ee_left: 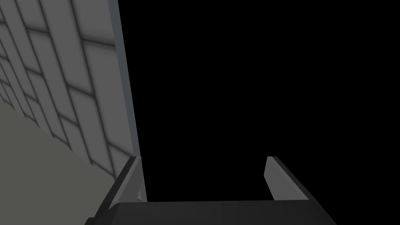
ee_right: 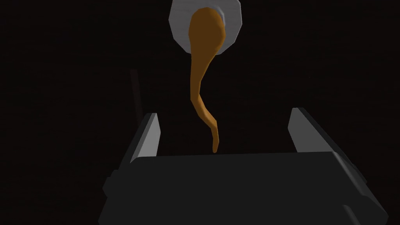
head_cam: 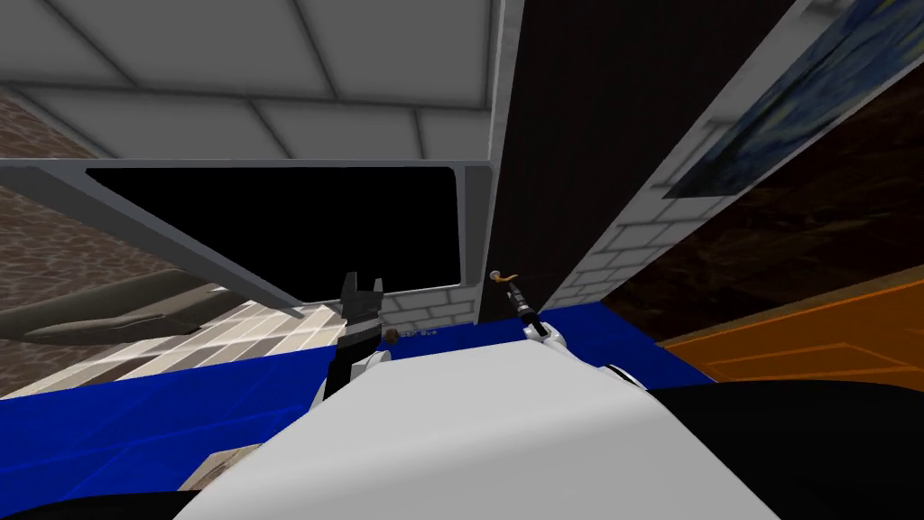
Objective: Pull the door open
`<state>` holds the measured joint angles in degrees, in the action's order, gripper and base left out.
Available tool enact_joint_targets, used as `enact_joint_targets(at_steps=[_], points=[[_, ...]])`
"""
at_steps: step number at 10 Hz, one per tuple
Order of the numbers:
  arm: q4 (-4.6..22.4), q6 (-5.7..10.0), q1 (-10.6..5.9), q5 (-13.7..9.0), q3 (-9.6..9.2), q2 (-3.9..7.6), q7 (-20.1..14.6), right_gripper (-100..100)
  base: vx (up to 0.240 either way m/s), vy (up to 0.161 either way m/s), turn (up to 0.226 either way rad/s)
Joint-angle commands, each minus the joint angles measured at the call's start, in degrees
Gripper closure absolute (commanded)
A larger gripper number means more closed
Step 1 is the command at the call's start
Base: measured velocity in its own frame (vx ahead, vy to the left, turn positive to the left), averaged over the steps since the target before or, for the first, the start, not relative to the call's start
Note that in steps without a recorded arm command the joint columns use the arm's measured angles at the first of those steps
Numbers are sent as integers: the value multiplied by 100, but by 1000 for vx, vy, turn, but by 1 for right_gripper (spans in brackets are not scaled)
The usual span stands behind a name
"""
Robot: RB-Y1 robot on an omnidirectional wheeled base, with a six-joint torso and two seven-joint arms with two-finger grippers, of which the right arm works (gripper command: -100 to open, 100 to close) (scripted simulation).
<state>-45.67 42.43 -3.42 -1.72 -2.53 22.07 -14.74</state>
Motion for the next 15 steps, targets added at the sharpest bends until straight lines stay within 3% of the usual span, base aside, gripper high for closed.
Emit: enact_joint_targets(at_steps=[1, 9, 11, 12, 15], points=[[91, -70, -49, -93, 215, -32, 127, -100, 12, -33, 327], [751, -152, -335, -493, 1125, -151, 615, -100, 14, -51, 290], [712, -193, -333, -494, 1130, -162, 627, -100, 7, -36, 78], [712, -193, -333, -494, 1130, -162, 627, 100, -1, 2, -18], [712, -193, -333, -494, 1130, -162, 627, 100, -2, 3, -6]])
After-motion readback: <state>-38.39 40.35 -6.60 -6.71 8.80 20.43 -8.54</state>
